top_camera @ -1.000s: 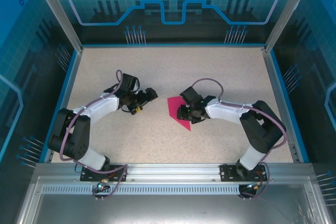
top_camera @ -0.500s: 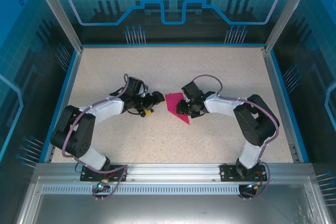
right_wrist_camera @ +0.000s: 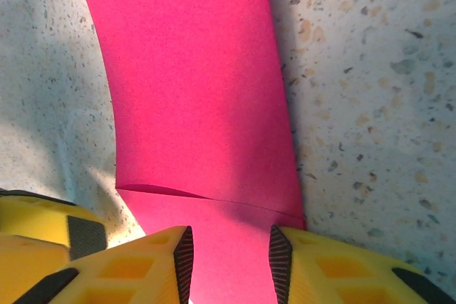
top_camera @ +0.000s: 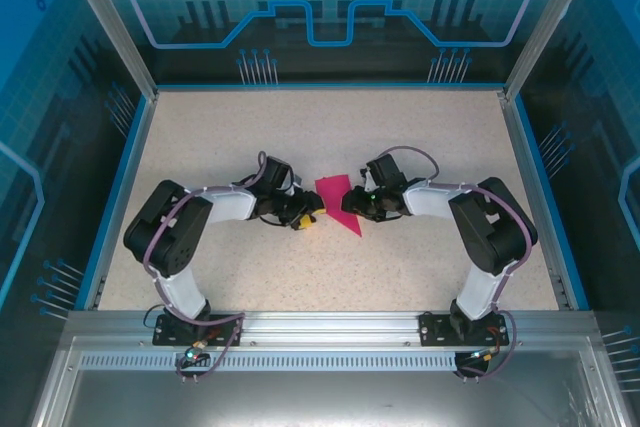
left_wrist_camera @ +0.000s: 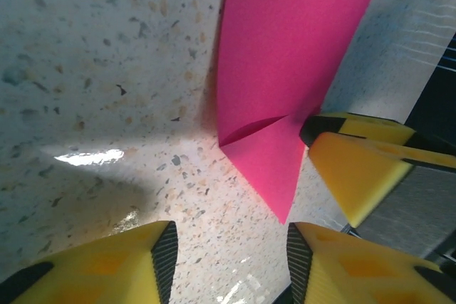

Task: Fold a paper plane with a square sheet of paper (pick it up from the middle)
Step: Fold the wing for the fifth time at the center of the table.

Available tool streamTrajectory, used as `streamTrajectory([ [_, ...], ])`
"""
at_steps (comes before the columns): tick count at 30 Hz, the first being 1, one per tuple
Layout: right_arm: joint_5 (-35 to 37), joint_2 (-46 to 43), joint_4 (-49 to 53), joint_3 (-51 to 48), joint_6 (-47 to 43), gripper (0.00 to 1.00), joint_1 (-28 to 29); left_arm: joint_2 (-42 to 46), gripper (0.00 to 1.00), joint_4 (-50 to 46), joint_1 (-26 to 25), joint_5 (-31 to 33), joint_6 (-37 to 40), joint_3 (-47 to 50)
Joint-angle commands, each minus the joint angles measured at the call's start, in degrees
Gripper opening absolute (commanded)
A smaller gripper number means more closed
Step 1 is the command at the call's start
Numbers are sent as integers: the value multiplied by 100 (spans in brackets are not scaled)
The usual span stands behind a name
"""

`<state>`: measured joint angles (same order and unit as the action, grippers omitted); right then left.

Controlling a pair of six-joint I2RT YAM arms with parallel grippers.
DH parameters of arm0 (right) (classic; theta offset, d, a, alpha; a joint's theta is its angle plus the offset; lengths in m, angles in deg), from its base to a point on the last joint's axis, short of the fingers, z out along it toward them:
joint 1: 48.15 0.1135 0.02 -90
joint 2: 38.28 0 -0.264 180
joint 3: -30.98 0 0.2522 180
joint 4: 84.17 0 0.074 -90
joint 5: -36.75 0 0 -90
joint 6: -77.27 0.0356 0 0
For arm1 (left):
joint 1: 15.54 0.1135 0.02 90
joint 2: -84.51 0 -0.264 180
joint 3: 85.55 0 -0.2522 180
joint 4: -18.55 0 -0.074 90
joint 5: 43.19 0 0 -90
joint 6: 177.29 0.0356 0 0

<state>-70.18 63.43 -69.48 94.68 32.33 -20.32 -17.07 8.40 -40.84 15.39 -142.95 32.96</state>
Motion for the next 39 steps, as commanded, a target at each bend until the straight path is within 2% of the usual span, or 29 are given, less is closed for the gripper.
streamTrajectory([
  [1, -307, 137, -112, -259, 141, 37, -146, -187, 45, 135, -65, -189, -104, -258],
  [8, -559, 179, -338, -402, 231, 37, -293, -448, 38, 177, -69, -234, -63, -456],
  [23, -785, 208, -625, -614, 336, 37, -454, -712, 35, 185, -69, -306, 35, -694],
  [28, -831, 214, -697, -651, 328, 37, -494, -806, 31, 206, -64, -364, 52, -816],
  [39, -989, 23, -1139, -791, -97, 41, -525, -920, 27, 502, -71, -635, -59, -888],
])
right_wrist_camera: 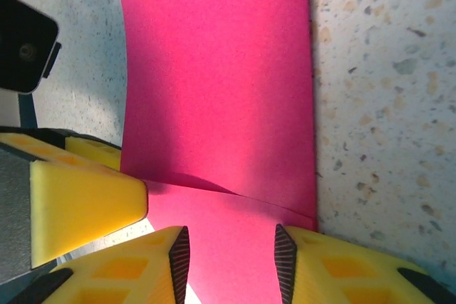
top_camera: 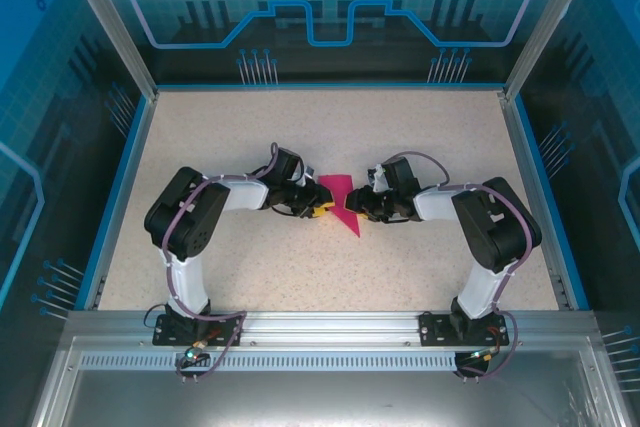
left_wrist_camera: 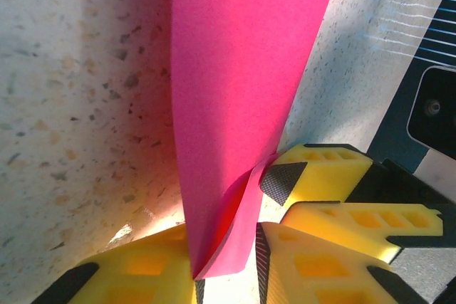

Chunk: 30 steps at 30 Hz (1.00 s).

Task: Fold a paper plane with a square sheet of paper (pick it up from the middle)
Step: Fold the wing for the fifth time at the center of the table.

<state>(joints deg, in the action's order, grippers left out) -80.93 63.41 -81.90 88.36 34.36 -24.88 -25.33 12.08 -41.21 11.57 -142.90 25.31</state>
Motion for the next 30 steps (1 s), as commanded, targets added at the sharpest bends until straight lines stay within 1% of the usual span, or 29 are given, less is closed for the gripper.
streamTrajectory([
  [1, 79, -4, 96, -160, -387, 42, -69, -91, 26, 148, -31, -252, -73, -131],
  [5, 156, -225, 124, -177, -779, 49, -68, -77, 16, 168, -34, -274, -95, -149],
  [9, 406, -723, 152, -287, -1356, 57, 16, -24, 8, 42, -34, -222, -127, -156],
  [11, 840, -1035, 361, -301, -1814, 61, 207, 22, 7, -40, -41, -195, -153, -149],
  [13, 1532, -1327, 526, -349, -2349, 64, 547, 72, 6, -134, -69, -167, -178, -171],
  [14, 1855, -1440, 533, -393, -2564, 64, 714, 93, 6, -184, -80, -166, -188, -190],
  [15, 2333, -1543, 503, -456, -2798, 63, 951, 118, 6, -240, -100, -150, -185, -216],
  [16, 2826, -1620, 439, -523, -3021, 61, 1184, 137, 6, -303, -126, -136, -178, -257],
  [19, 3827, -1705, -25, -802, -3501, 55, 1722, 182, 6, -463, -165, -88, -161, -348],
  [22, 4250, -1615, -697, -1067, -3924, 53, 2020, 225, 6, -574, -168, -44, -152, -395],
  [26, 4729, -1320, -1220, -1165, -4527, 52, 2331, 255, 6, -669, -178, -24, -149, -421],
  [28, 4925, -1091, -1704, -1267, -4857, 53, 2458, 262, 6, -689, -182, -26, -159, -426],
  [30, 4991, -917, -1894, -1254, -4978, 55, 2518, 260, 6, -705, -183, -19, -152, -439],
])
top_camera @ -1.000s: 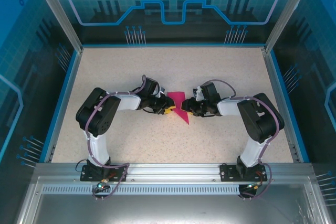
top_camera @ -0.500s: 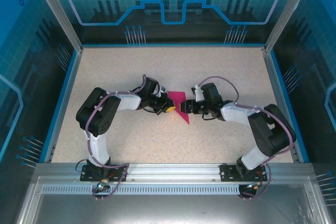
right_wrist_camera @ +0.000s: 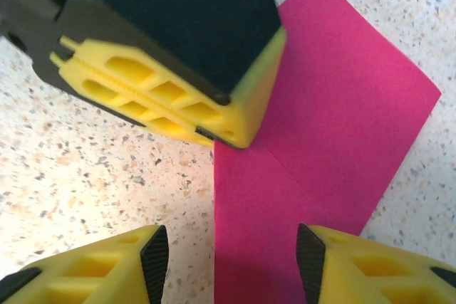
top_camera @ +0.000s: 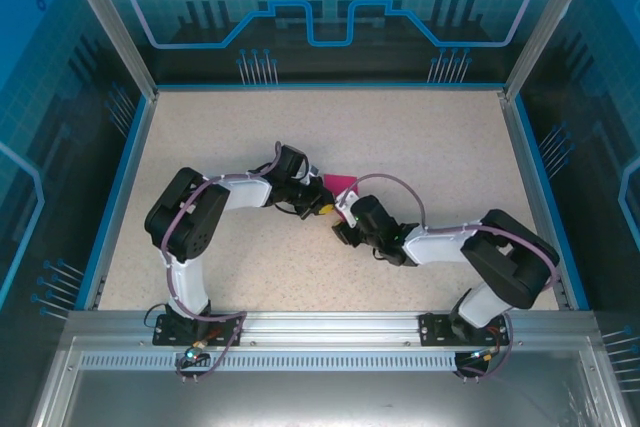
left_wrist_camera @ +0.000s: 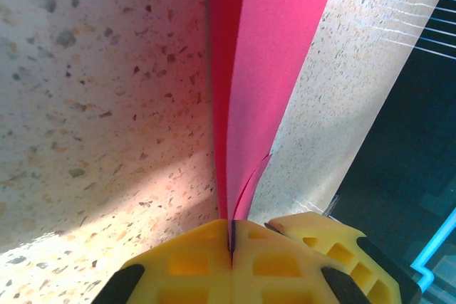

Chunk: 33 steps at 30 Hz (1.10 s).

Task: Fold a paper plane with a square sheet of paper (pick it up from the middle)
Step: Fold the wing for the fifth time at the center of the table.

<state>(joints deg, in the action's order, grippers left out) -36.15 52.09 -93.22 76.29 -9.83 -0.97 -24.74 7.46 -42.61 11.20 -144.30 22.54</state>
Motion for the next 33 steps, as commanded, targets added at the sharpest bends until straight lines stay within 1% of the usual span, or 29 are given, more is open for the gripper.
streamTrajectory([
  [1, 528, 318, -786, -4, -612, 56, 157, 211, 6, -256, -35, 20, -13, -170],
  [5, 837, 640, -1007, 110, -663, 56, 206, 224, 6, -301, -48, 28, -12, -188],
  [8, 970, 777, -1123, 136, -660, 51, 213, 244, 6, -341, -47, 33, -16, -188],
  [11, 966, 850, -1108, 173, -663, 42, 213, 264, 6, -370, -42, 44, -1, -188],
  [16, 871, 859, -1087, 185, -659, 32, 207, 264, 6, -400, -39, 54, -3, -195],
  [20, 821, 873, -1027, 201, -646, 25, 212, 323, 10, -436, -41, 68, -20, -204],
  [23, 731, 876, -967, 208, -590, 17, 187, 447, 15, -512, -9, 93, 1, -223],
  [26, 471, 721, -834, 182, -419, 9, 108, 650, 25, -692, 132, 213, 68, -210],
  [28, 195, 516, -742, 135, -269, 8, 59, 805, 32, -799, 283, 318, 117, -145],
  [30, -123, 293, -715, 49, -78, 7, -40, 961, 37, -861, 451, 400, 163, -47],
  [33, -818, 66, -688, -71, 298, 7, -315, 1215, 44, -846, 657, 476, 199, 170],
])
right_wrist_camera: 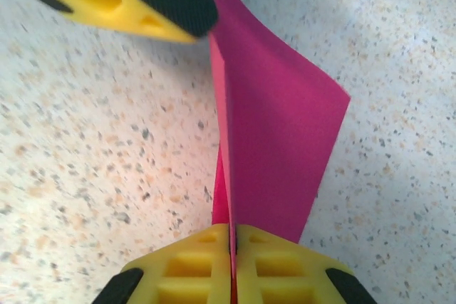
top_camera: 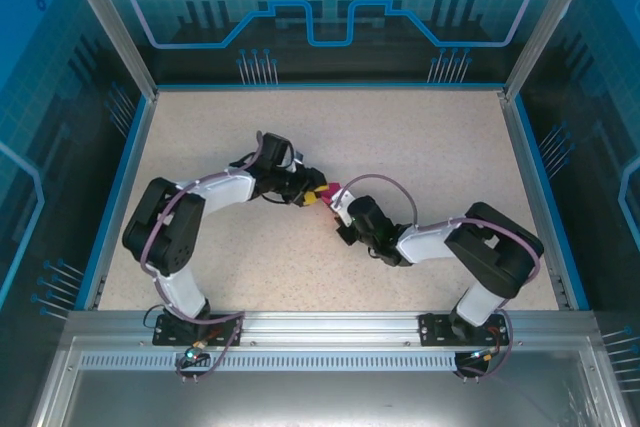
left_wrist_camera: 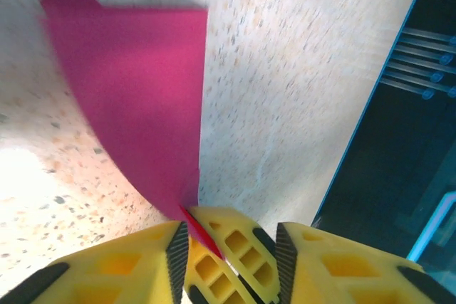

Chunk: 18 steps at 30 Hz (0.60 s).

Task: Fold a paper plane with a square sheet of paper (pick it up from the middle)
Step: Fold the wing for the fifth time at the center of the table.

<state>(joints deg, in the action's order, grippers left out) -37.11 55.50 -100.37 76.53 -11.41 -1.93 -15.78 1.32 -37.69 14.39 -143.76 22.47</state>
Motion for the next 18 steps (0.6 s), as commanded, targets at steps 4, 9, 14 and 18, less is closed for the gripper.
streamTrajectory([
  [4, -1537, -495, 239, -65, 1033, 6, -462, 672, 47, 318, 242, 159, 98, 616],
  [9, -1926, -472, 345, 20, 1632, 6, -528, 906, 47, 1290, 140, 92, -109, 1322],
  [14, -2296, -293, 296, 68, 2022, 6, -631, 862, 42, 1926, -59, 29, -239, 1756],
  [18, -2607, -122, 278, 107, 2229, 6, -697, 880, 38, 2238, -150, 102, -302, 2037],
])
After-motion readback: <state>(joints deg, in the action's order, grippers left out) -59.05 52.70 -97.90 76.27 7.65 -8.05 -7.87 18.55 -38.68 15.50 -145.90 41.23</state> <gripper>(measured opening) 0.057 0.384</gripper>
